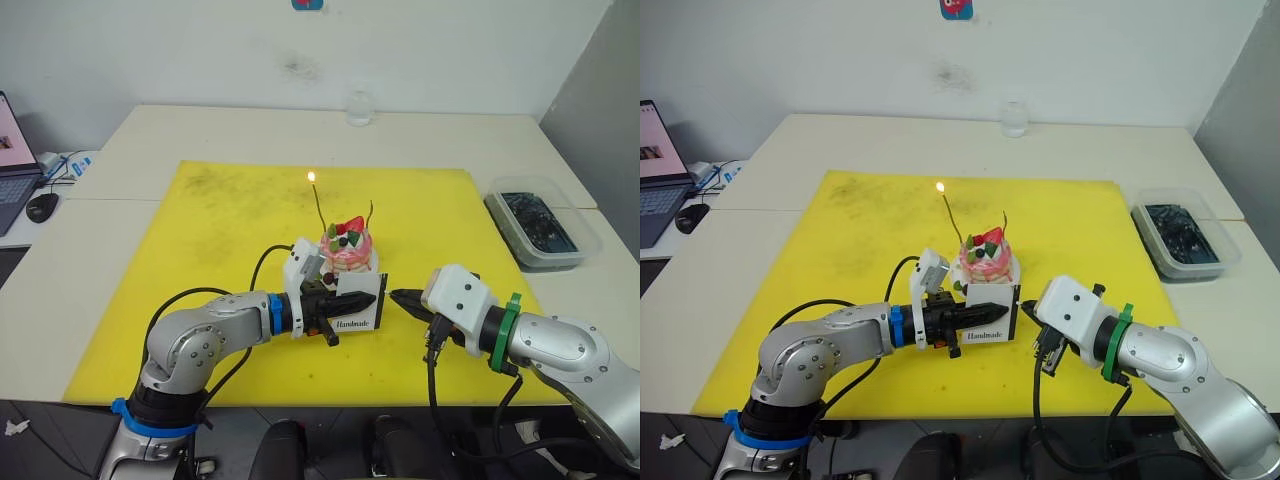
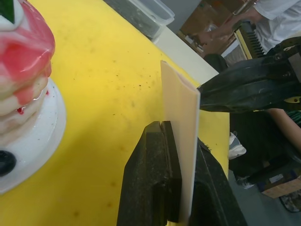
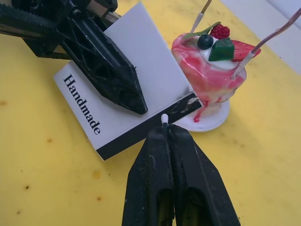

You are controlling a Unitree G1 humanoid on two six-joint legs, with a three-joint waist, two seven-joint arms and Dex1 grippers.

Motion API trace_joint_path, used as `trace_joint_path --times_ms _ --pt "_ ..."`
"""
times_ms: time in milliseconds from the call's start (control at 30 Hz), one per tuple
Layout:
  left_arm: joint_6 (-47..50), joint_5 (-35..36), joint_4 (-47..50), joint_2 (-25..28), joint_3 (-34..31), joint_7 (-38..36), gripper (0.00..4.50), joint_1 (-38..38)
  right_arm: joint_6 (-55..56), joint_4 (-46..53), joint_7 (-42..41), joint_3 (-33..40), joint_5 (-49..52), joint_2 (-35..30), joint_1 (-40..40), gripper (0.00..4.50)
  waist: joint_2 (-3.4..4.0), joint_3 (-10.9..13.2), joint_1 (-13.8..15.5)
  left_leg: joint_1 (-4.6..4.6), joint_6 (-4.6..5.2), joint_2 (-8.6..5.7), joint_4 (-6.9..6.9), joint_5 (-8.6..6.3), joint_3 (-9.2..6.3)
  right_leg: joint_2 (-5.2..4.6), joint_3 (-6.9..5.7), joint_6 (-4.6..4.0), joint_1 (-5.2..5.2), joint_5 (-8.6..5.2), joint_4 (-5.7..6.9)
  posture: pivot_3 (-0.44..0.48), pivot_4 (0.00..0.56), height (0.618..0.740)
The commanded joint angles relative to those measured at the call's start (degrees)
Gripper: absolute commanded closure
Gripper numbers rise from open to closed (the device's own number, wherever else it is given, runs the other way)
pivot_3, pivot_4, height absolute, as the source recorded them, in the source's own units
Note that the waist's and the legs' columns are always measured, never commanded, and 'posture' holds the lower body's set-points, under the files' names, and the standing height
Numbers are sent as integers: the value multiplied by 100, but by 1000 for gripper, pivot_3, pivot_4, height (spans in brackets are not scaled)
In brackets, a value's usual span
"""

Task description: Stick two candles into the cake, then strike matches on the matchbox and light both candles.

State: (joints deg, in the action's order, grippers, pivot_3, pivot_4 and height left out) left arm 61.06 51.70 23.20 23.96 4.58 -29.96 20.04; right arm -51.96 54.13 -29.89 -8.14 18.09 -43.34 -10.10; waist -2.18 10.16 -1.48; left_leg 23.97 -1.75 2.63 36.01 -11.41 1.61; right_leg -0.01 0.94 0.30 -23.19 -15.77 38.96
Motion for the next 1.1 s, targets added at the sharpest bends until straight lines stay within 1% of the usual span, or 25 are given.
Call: trace_joint_path --times_ms 33,633,967,1033,1100 --pt "-61 39 250 -36 -16 -9 4500 -7 110 22 65 -27 -98 30 -125 4482 0 0 0 0 0 0 0 0 -1 0 -1 0 0 0 0 0 150 740" --pt "16 129 330 27 -65 -60 4500 -39 182 -158 127 -276 -353 153 -142 4482 0 0 0 0 0 1 0 0 -1 0 -1 0 0 0 0 0 150 740" --pt "68 203 405 51 64 -224 4500 -88 155 -191 210 -488 -430 340 -279 4482 0 0 -1 0 0 1 0 0 -1 0 -1 0 0 0 0 0 150 740" --pt "85 209 415 53 111 -301 4500 -99 172 -233 292 -502 -516 399 -321 4482 0 0 -1 0 0 1 -1 0 -1 0 -1 0 0 0 0 0 150 740" --pt "106 217 452 82 150 -368 4500 -128 238 -306 541 -395 -704 537 -386 4482 0 0 -3 0 0 2 -1 0 -1 0 -1 0 0 0 0 0 150 740"
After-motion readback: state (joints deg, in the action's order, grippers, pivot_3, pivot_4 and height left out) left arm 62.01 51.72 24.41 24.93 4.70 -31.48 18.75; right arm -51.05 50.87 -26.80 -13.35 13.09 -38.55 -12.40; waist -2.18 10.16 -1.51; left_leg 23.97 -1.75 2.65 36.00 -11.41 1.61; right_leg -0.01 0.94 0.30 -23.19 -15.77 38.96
